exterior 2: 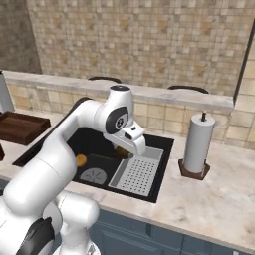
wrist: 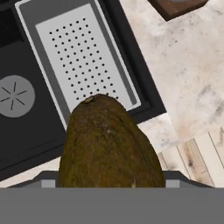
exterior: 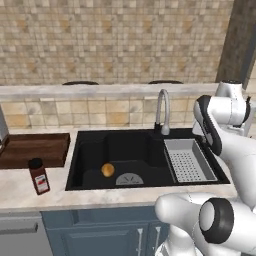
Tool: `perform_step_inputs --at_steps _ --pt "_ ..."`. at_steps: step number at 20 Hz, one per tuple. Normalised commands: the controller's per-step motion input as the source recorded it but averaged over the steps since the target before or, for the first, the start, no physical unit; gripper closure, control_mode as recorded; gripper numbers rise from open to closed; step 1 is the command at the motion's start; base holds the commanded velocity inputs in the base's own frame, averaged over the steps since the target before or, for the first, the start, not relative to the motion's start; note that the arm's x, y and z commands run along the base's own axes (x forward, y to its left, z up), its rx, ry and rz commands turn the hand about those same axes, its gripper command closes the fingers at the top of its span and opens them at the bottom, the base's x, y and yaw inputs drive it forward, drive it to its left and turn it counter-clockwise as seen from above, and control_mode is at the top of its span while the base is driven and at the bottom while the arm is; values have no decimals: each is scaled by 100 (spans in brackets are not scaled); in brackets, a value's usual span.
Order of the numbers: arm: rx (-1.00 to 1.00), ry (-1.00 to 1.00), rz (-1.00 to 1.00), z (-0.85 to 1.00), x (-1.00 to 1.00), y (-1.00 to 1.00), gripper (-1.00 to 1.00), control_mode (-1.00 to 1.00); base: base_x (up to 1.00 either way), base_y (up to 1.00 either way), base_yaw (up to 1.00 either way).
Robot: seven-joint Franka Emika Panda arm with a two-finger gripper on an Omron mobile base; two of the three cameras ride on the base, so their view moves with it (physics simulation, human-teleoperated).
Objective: Pick up all produce items and place them in the sink. Turn on the sink faucet to wash them. Then turn the sink off and put them in the tray.
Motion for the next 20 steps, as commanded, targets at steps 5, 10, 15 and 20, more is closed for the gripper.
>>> perform_step_inputs --at_steps 5,10,15,20 --pt "0 0 0 0 0 0 100 100 3 -51 14" --pt "0 0 0 0 0 0 100 100 27 -6 8" --pt "0 0 2 1 2 -1 100 -100 25 -11 5" --pt "0 -1 12 17 -10 26 100 -100 0 0 0"
